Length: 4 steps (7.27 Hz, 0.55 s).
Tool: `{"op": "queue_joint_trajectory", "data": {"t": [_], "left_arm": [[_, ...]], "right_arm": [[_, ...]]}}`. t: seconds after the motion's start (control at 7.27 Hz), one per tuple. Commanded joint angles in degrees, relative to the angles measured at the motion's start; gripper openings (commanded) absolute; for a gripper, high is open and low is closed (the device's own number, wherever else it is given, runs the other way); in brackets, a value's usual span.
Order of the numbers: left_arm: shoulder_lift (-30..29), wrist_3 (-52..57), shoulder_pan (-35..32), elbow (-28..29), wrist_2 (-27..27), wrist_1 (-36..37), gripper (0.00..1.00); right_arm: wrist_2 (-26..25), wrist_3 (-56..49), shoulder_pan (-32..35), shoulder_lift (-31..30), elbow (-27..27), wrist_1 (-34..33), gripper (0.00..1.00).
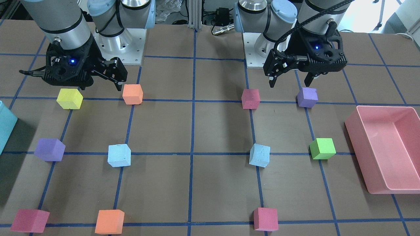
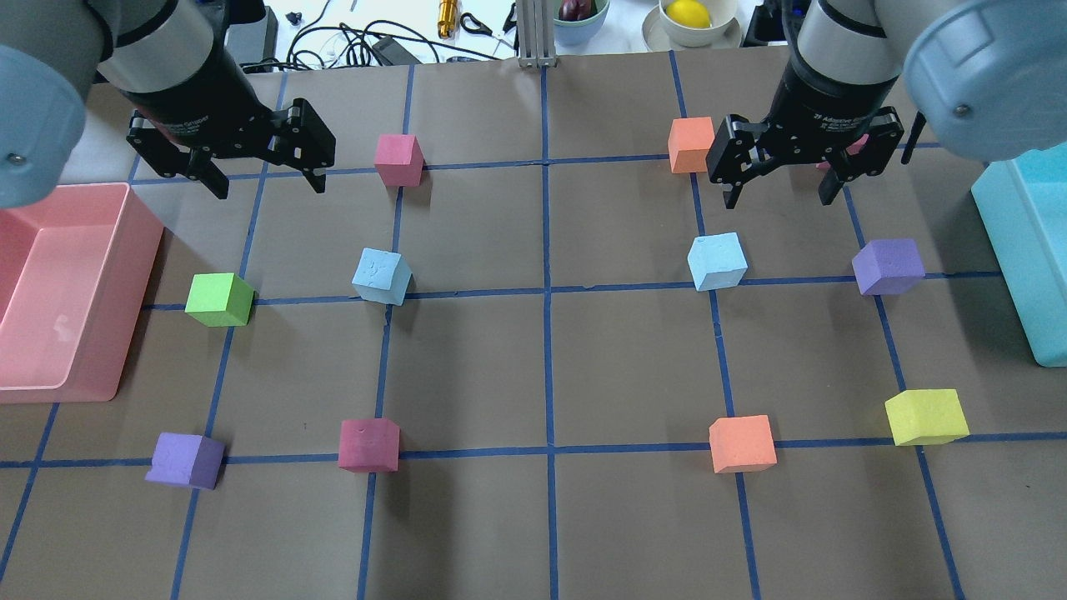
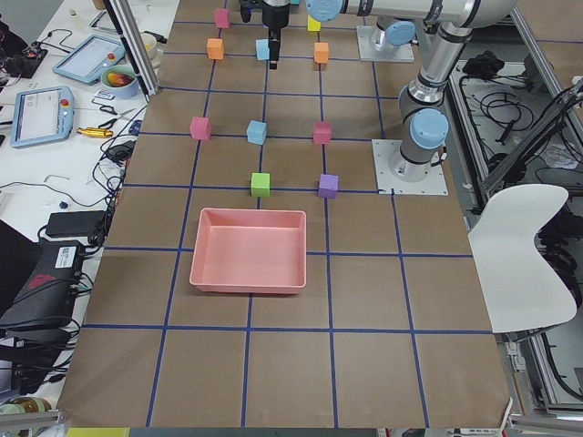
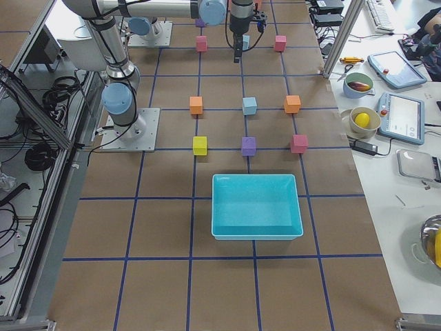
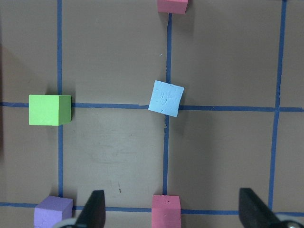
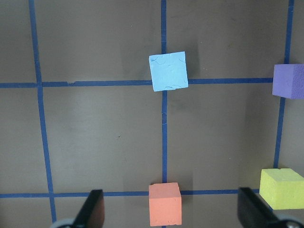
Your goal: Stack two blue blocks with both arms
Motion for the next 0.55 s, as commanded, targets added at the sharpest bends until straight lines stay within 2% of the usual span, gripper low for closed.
{"op": "queue_joint_trajectory", "data": {"t": [0.0, 0.41], "left_arm": [[0.0, 0.0, 0.0, 0.0, 0.0, 0.0, 1.0], [0.0, 0.0, 0.0, 0.0, 0.0, 0.0, 1.0]], "right_arm": [[-0.1, 0.0, -0.1, 0.1, 0.1, 0.0, 1.0], [-0.1, 0.0, 0.0, 0.1, 0.1, -0.3, 1.0]]}}
